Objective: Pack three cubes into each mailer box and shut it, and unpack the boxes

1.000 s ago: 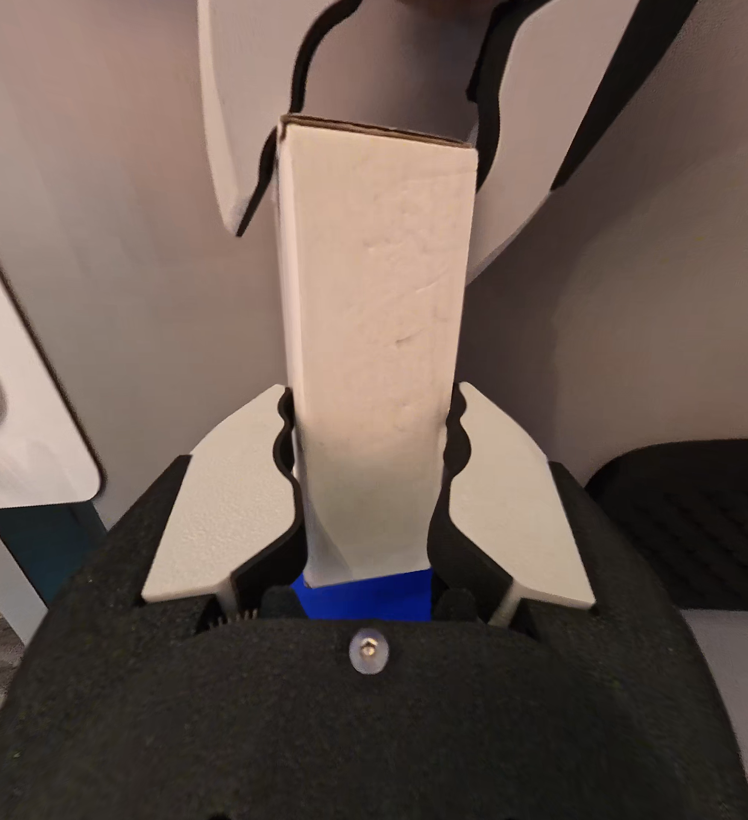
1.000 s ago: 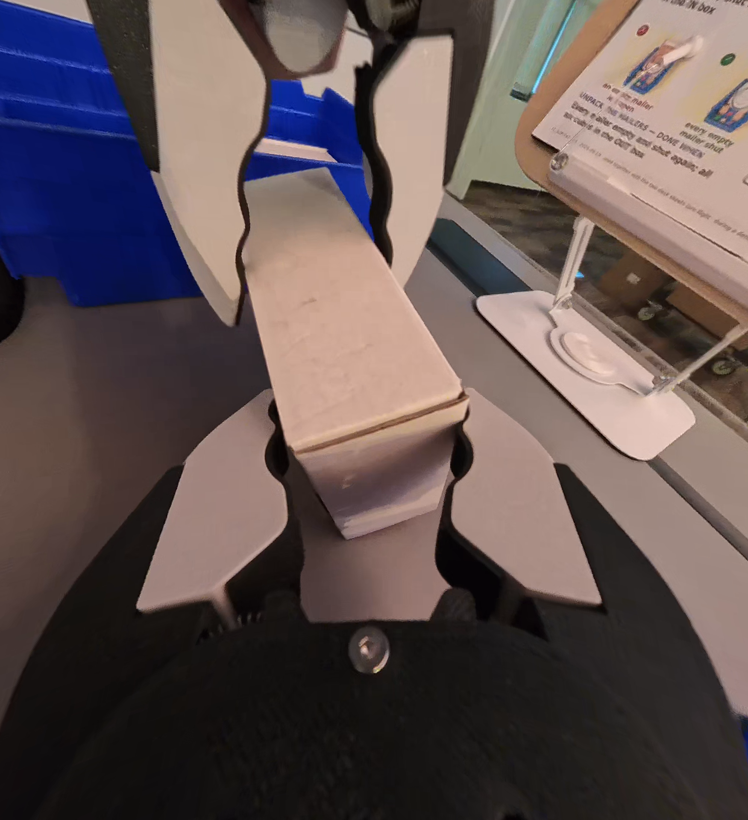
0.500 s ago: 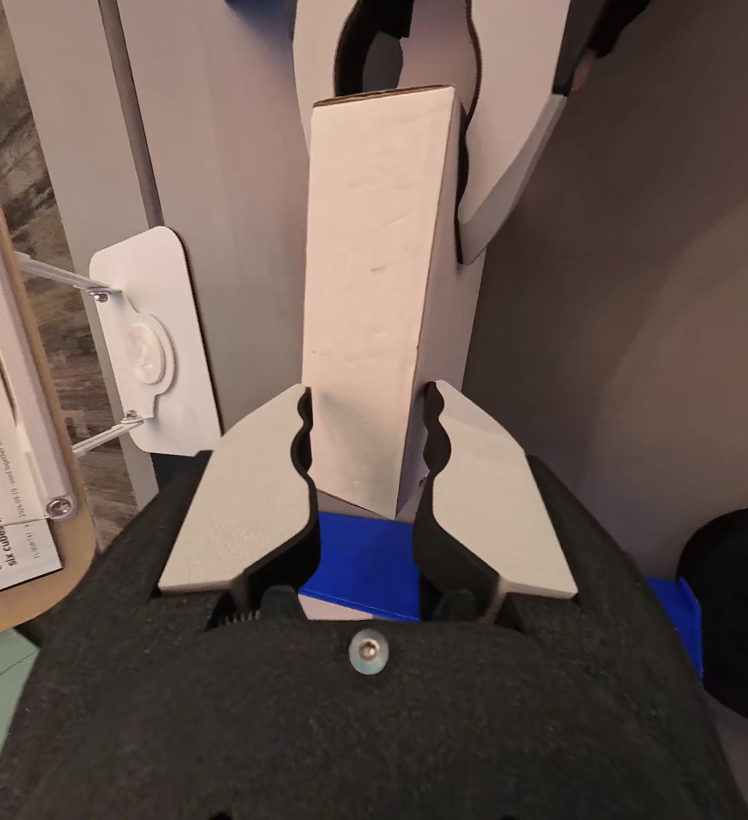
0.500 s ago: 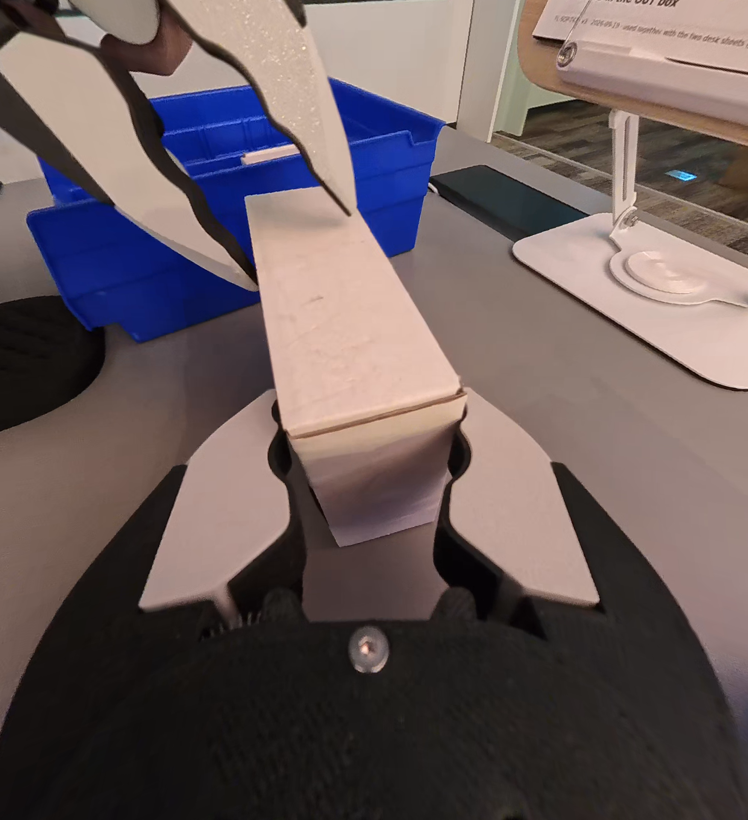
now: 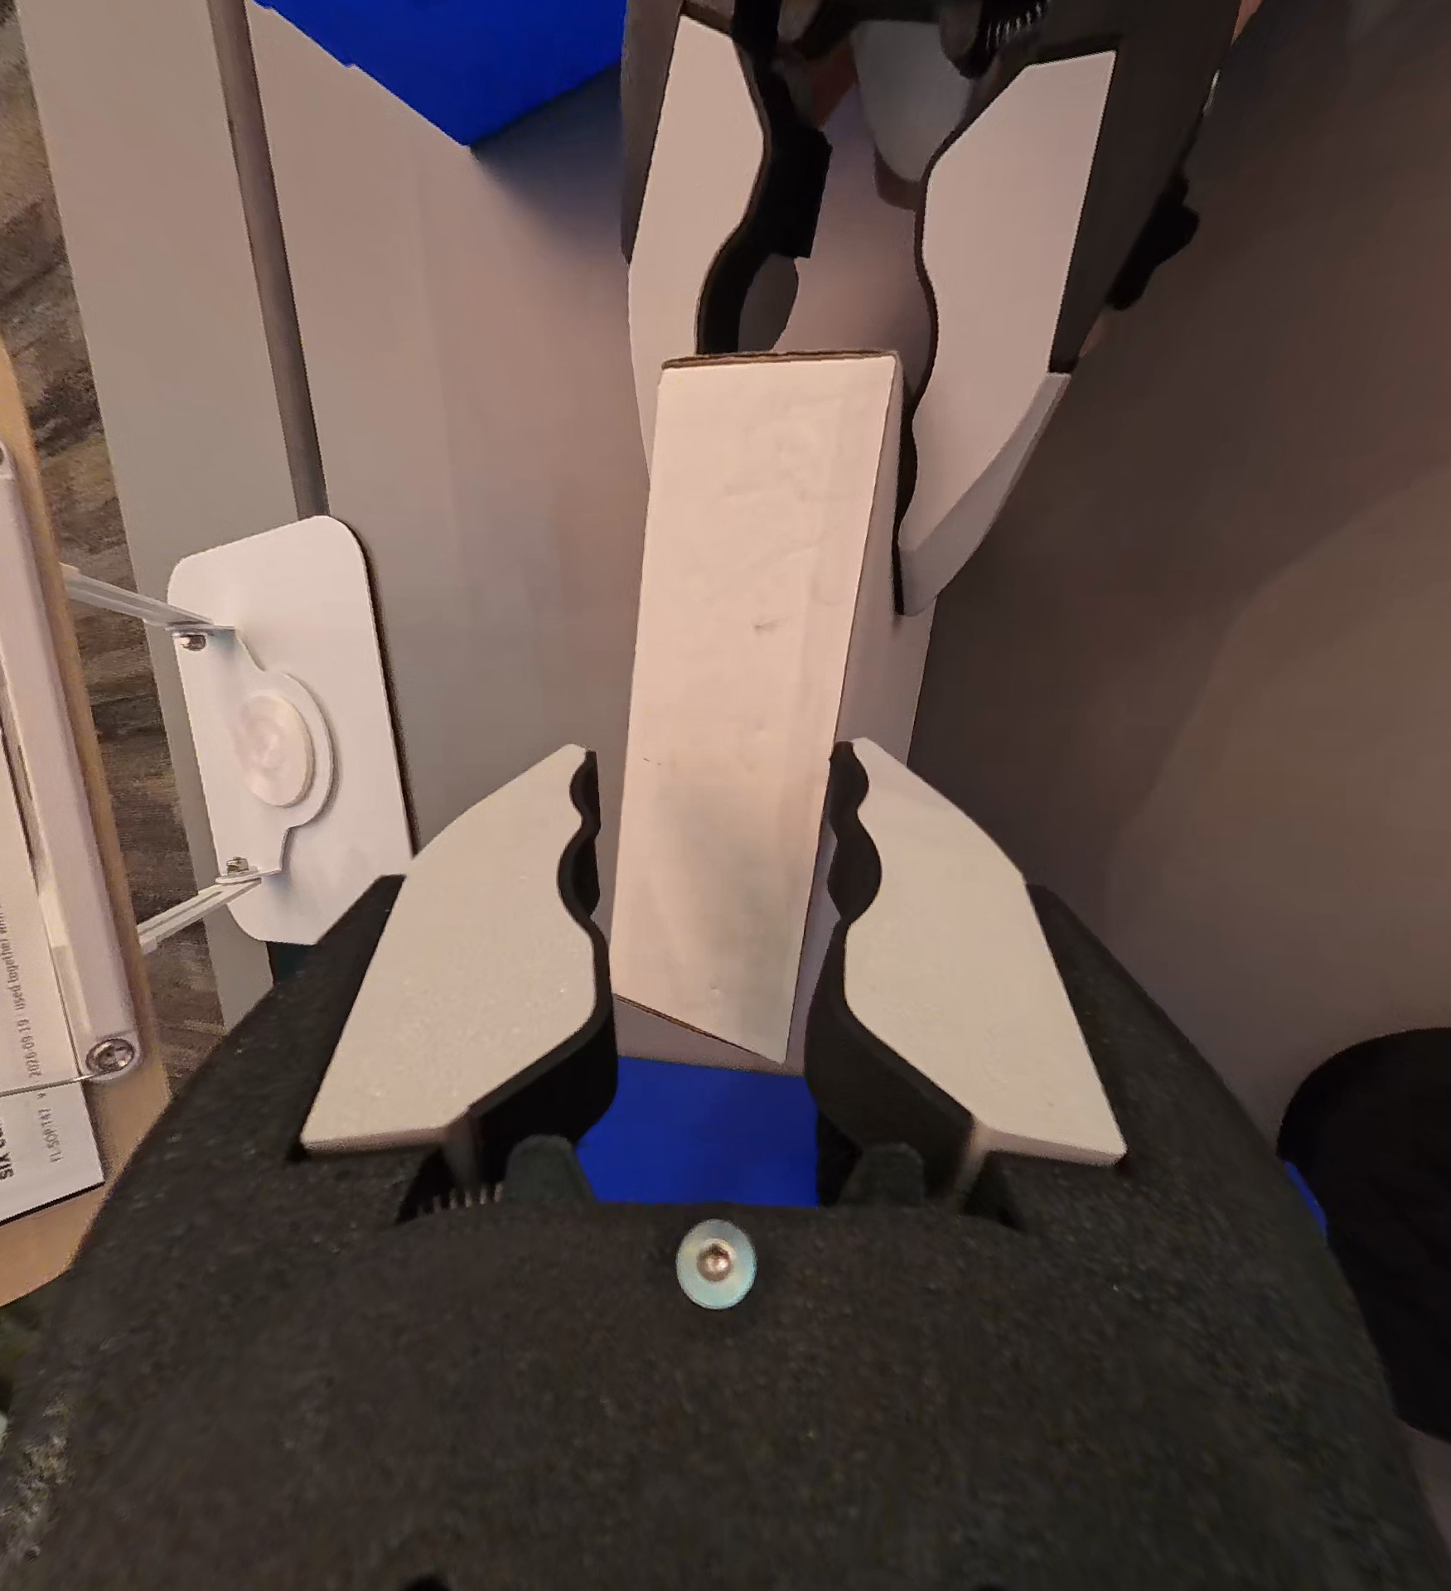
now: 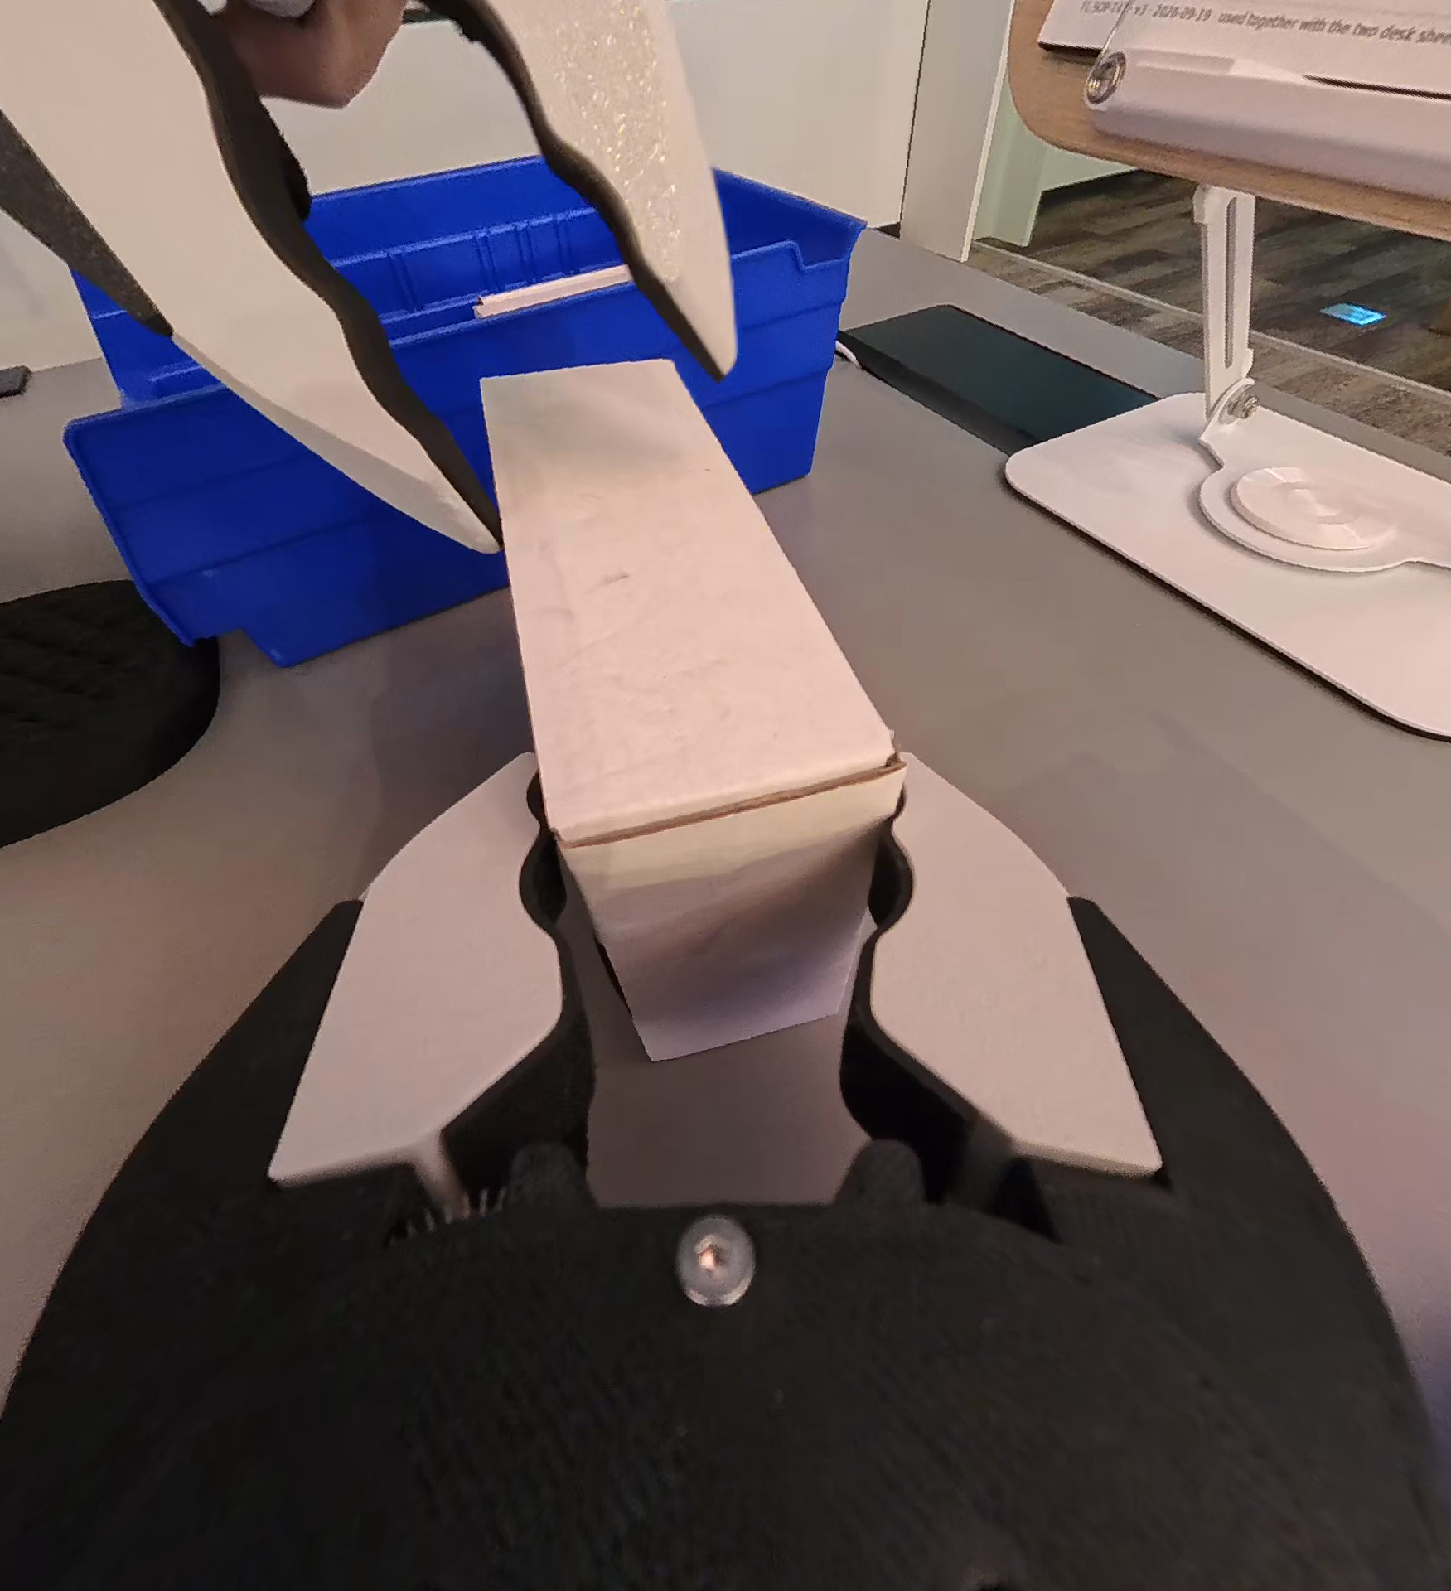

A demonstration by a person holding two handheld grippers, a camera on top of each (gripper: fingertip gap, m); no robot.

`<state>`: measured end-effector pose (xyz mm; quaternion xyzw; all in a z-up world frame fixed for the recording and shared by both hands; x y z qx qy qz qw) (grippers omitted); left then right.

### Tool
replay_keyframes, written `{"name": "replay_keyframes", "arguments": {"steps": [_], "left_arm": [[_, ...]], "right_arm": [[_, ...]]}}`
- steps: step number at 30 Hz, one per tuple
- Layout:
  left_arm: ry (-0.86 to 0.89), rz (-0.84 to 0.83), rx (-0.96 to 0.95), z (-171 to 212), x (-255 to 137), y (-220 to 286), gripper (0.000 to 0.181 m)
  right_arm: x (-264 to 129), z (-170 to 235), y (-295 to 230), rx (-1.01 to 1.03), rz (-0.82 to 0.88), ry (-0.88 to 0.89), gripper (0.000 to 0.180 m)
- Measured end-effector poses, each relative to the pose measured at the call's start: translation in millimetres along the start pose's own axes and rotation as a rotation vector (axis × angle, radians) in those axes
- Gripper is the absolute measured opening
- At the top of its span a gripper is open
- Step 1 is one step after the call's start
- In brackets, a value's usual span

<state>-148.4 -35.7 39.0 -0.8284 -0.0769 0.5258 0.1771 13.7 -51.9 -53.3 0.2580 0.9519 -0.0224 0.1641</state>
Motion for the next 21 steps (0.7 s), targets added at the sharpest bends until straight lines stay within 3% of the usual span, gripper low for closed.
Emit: {"name": "replay_keyframes", "arguments": {"steps": [5, 10, 17, 21], "left_arm": [[0.019, -0.043, 0.002, 1, 1, -5, 0.062], [0.025, -0.073, 0.070, -1, 2, 2, 0.044], [0.080, -0.066, 0.035, 2, 7, 5, 0.033], [0.090, -0.094, 0.038, 3, 9, 3, 0.027]], "right_arm": [[-1, 0, 1, -0.004, 0.012, -0.009, 0.071], [-2, 1, 2, -0.009, 0.027, -0.015, 0.069], [1, 2, 2, 0.015, 0.057, 0.013, 0.070], [10, 3, 5, 0.038, 0.113, 0.040, 0.081]]}}
Point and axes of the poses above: each gripper's, where its closed fingertips meet, x out along the fingers, z out of its underside, y = z × x across the jaws, the point moved 10 cm from there along -x, back along the fingers, and after that the axes turned 5 degrees about -x, right-handed, at the moved point
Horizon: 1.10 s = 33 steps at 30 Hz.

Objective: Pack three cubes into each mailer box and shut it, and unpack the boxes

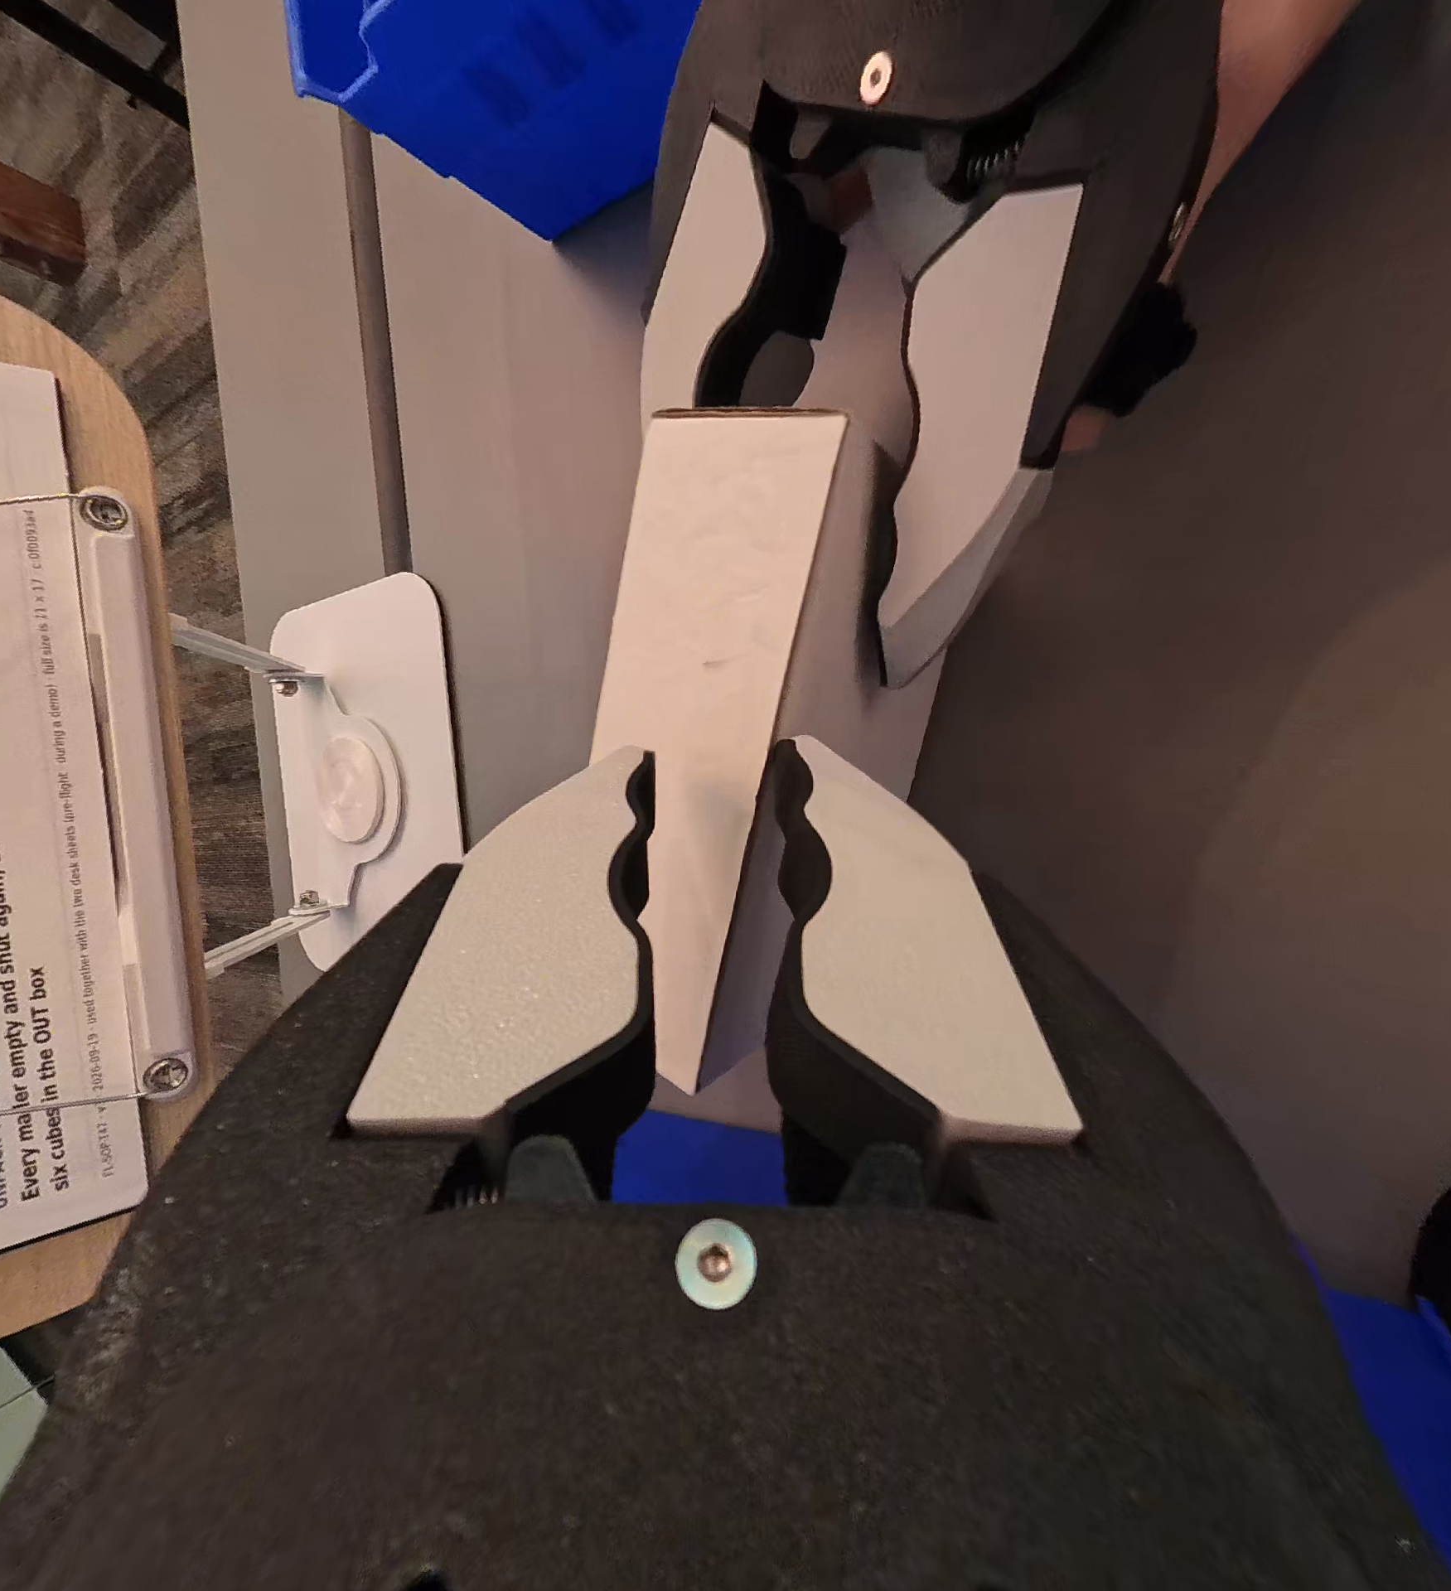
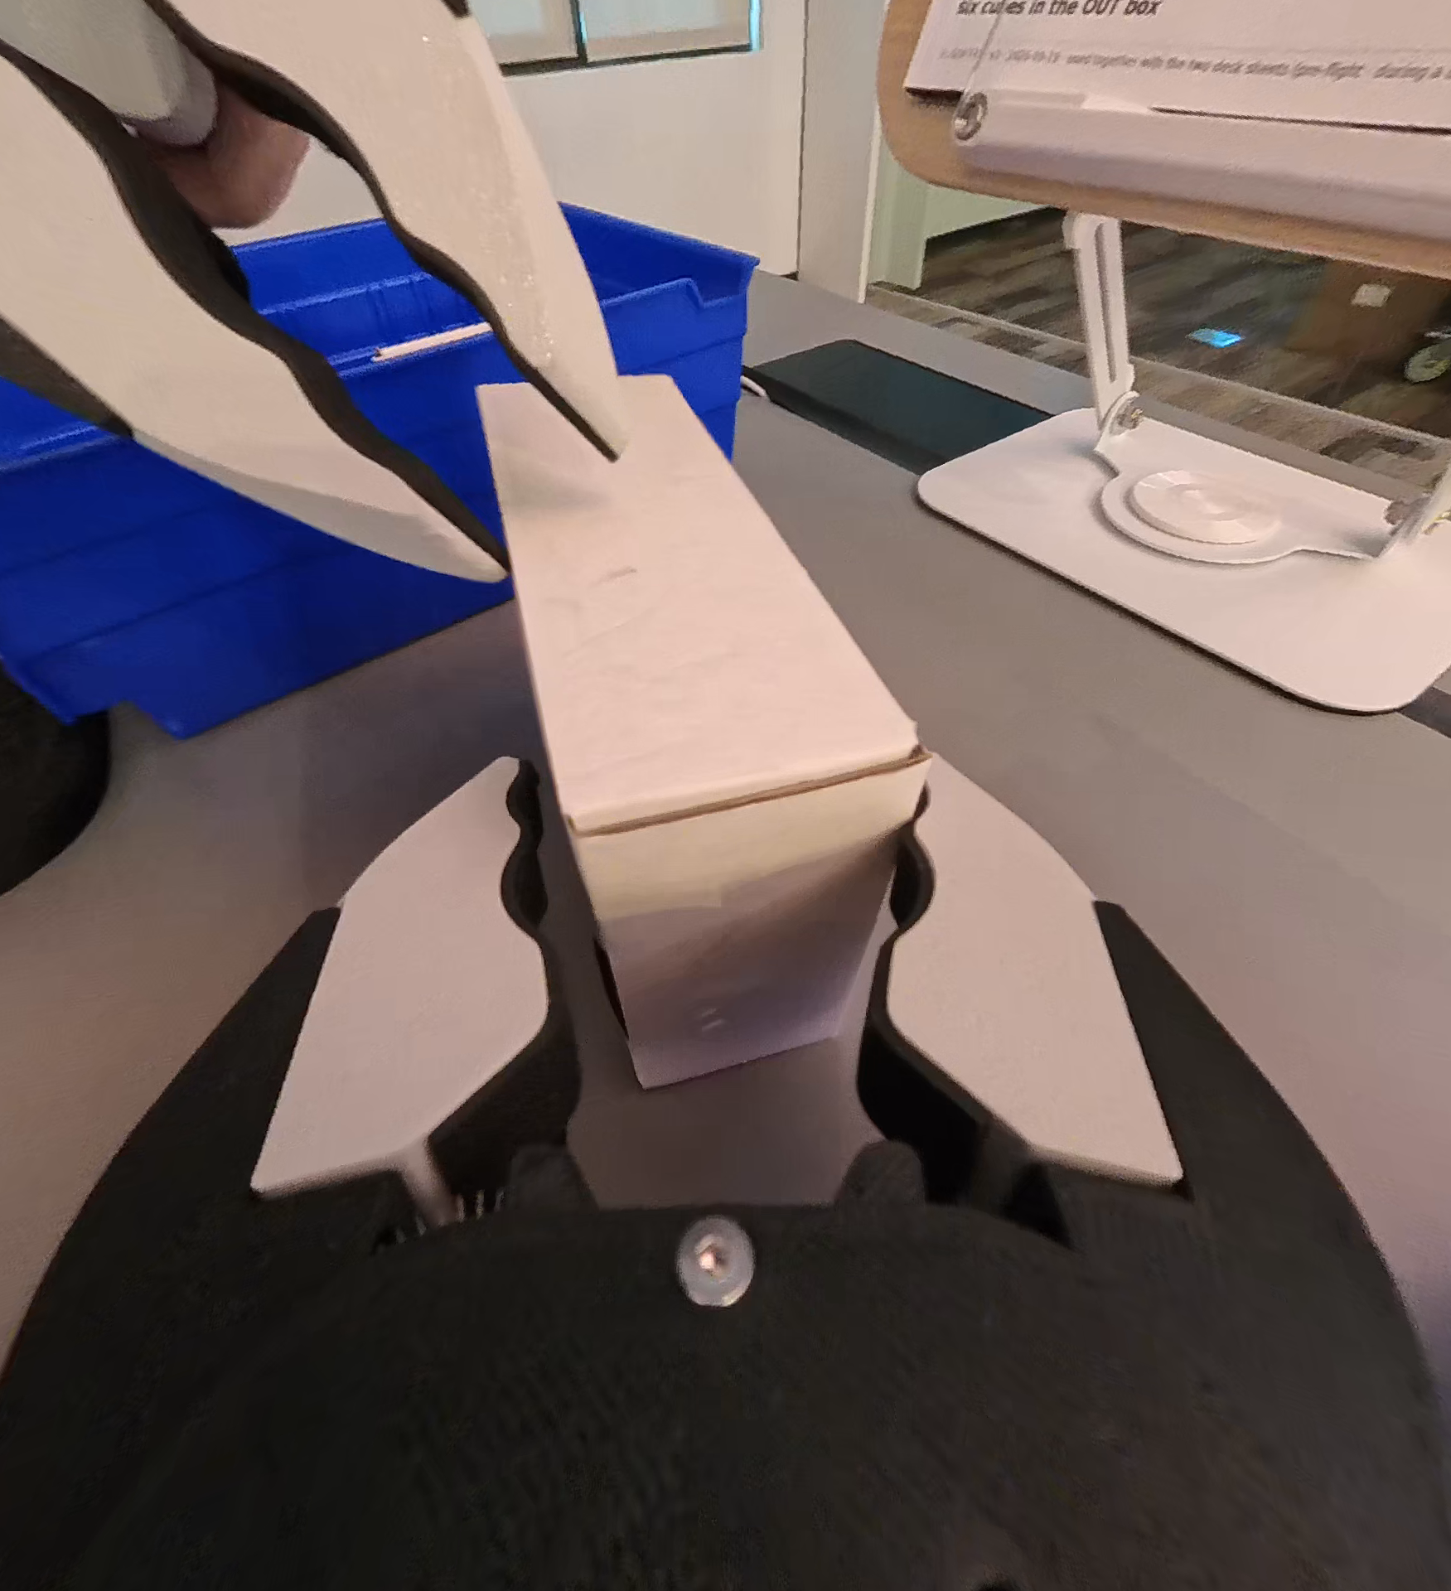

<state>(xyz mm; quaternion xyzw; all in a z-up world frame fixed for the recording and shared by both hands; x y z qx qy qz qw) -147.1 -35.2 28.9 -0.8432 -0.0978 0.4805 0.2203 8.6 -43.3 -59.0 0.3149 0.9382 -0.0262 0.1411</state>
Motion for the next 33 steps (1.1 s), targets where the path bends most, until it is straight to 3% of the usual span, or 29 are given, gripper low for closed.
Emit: {"name": "replay_keyframes", "arguments": {"steps": [9, 12, 17, 29, 33], "left_arm": [[0.013, -0.177, 0.130, -2, 5, 7, 0.027], [0.022, -0.180, 0.146, -3, 3, 10, 0.021], [0.014, -0.178, 0.150, 0, 3, 11, 0.025], [-0.007, -0.307, 0.331, 3, 8, 29, 0.002], [-0.022, -0.363, 0.369, 4, 12, 33, 0.002]], "right_arm": [[1, 1, 10, 0.042, -0.026, 0.011, 0.072], [1, 1, 9, 0.006, -0.023, -0.001, 0.072], [2, 1, 6, -0.028, -0.008, -0.013, 0.071], [1, 1, 7, -0.048, -0.003, -0.025, 0.070], [0, 1, 8, -0.051, -0.004, -0.031, 0.070]]}}
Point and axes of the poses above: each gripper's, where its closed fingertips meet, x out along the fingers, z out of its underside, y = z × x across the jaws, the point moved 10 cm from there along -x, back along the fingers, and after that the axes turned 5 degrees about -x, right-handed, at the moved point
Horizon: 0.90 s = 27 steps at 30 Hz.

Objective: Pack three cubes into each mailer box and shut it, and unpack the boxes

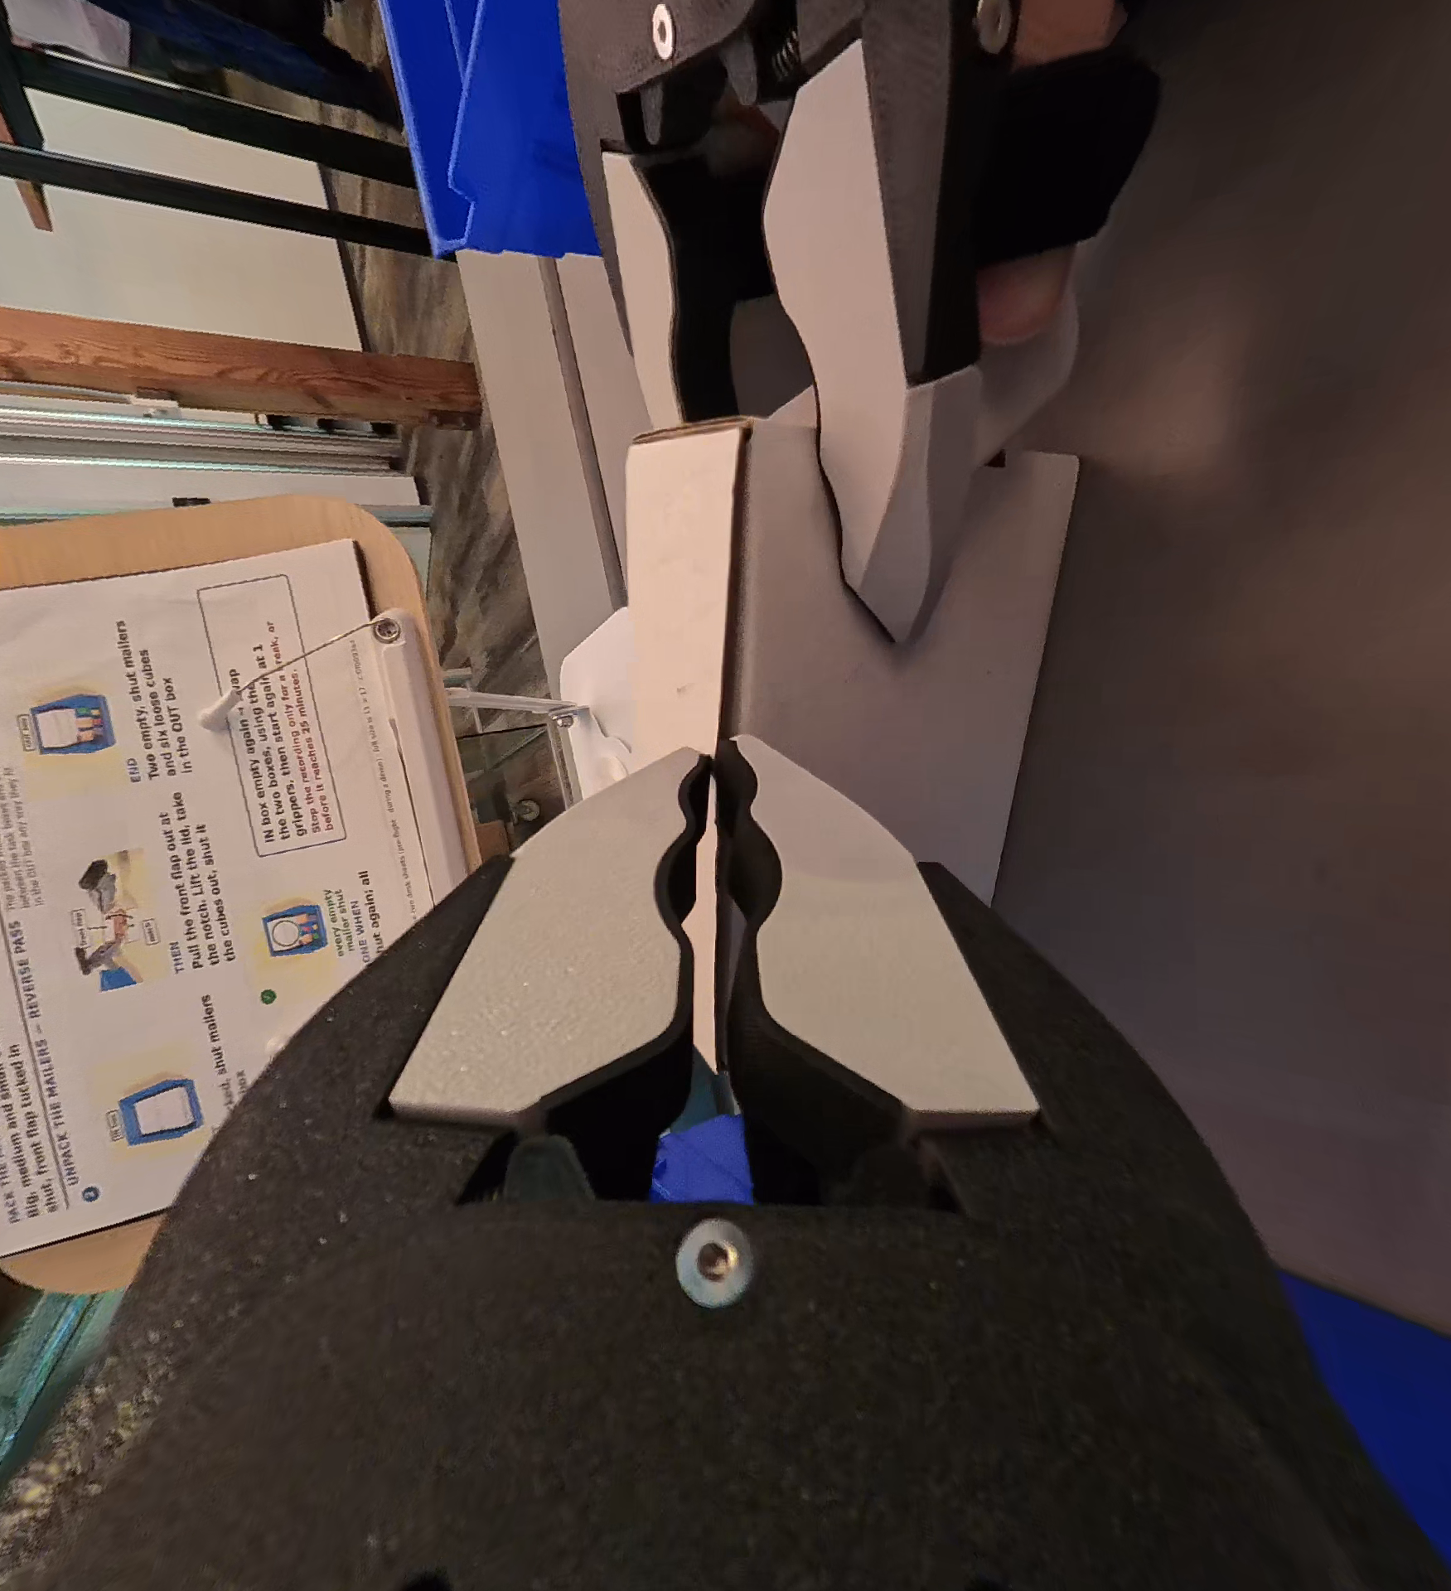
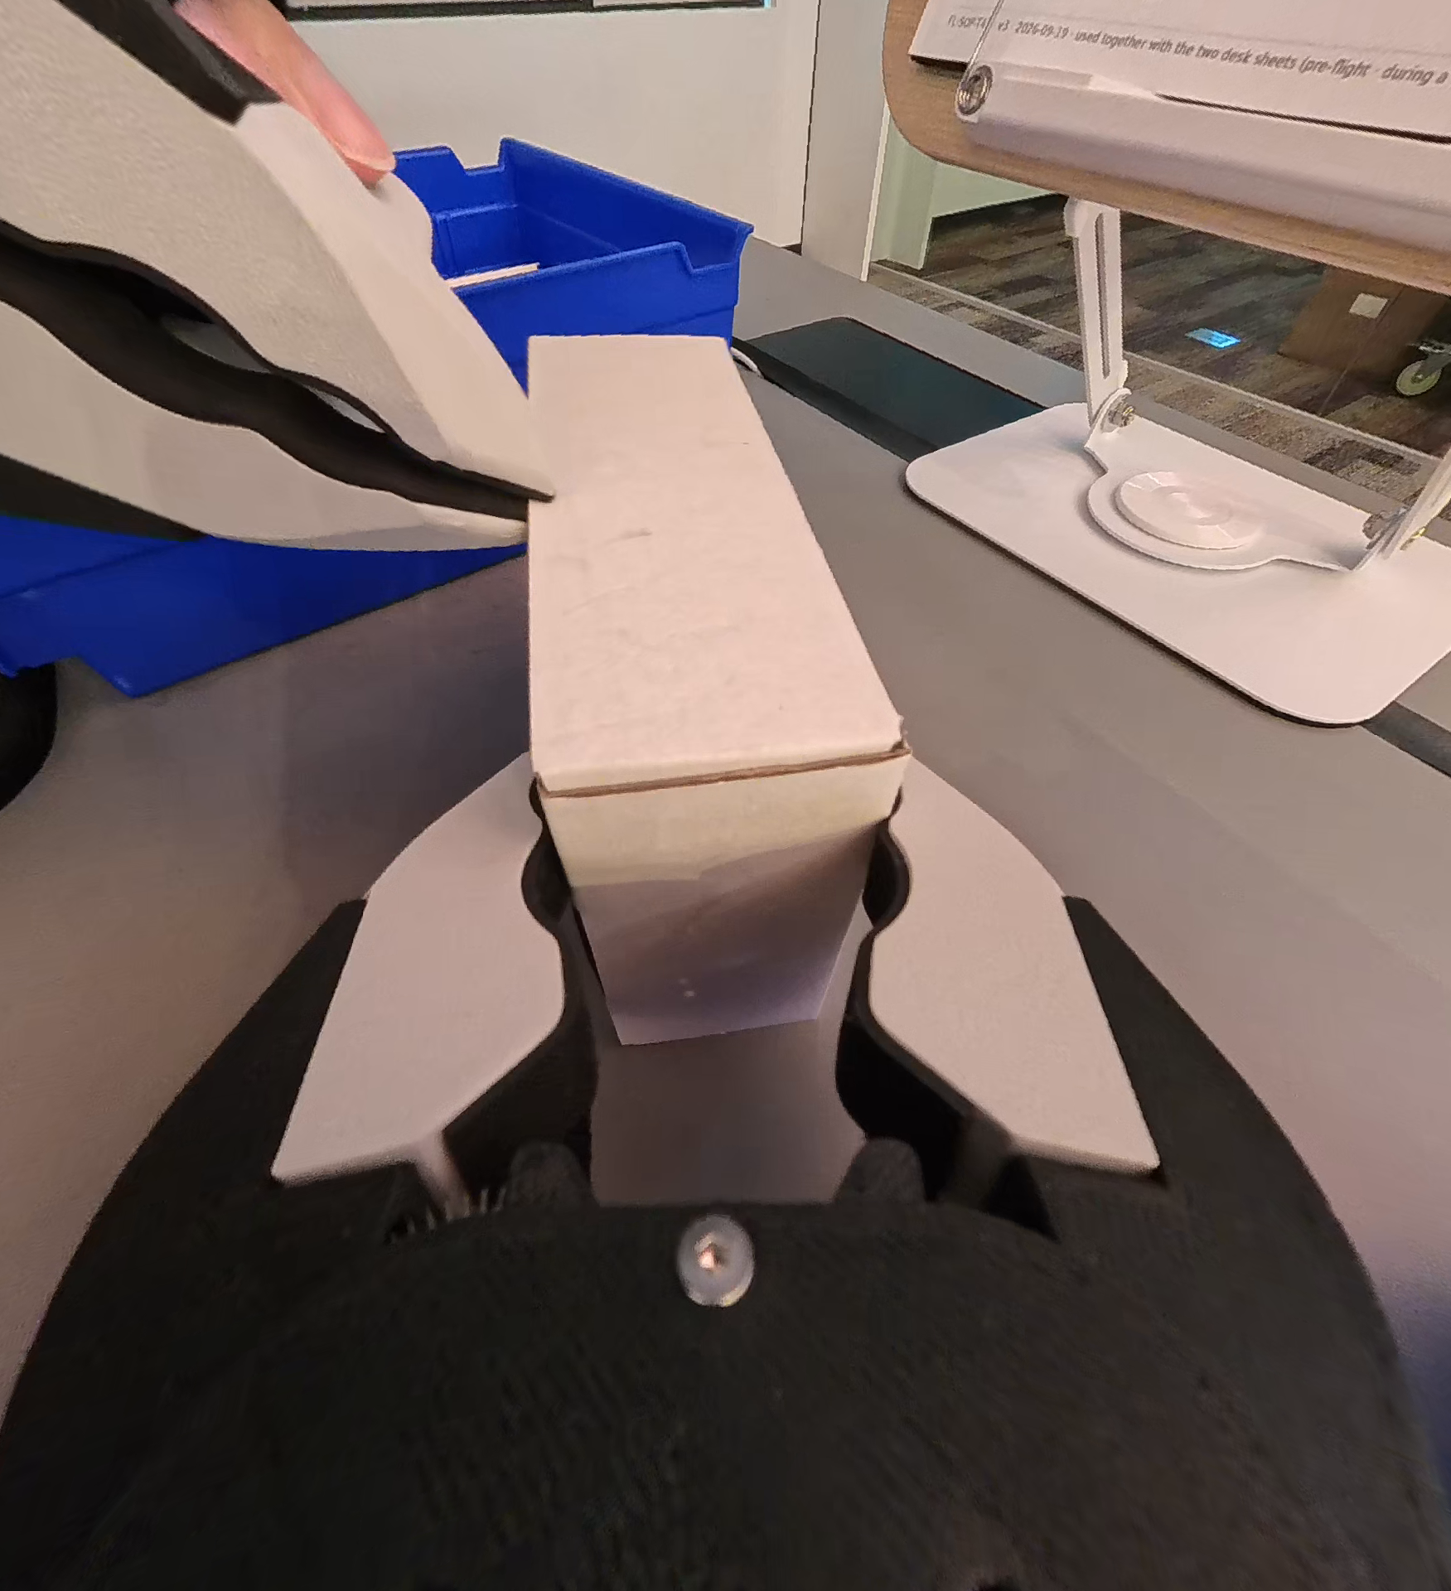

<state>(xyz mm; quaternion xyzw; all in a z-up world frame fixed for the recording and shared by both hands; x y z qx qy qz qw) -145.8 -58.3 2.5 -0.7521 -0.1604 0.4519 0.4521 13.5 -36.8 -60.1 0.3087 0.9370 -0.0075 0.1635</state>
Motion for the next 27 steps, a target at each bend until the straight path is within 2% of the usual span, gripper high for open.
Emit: {"name": "replay_keyframes", "arguments": {"steps": [11, 27], "left_arm": [[-0.061, -0.023, 0.057, -6, 0, 2, 0.002], [-0.062, 0.084, -0.071, -6, -5, -8, 0.001]], "right_arm": [[-2, 0, -1, -0.032, -0.002, -0.013, 0.069], [-3, -1, -4, -0.098, 0.002, -0.017, 0.070]]}}
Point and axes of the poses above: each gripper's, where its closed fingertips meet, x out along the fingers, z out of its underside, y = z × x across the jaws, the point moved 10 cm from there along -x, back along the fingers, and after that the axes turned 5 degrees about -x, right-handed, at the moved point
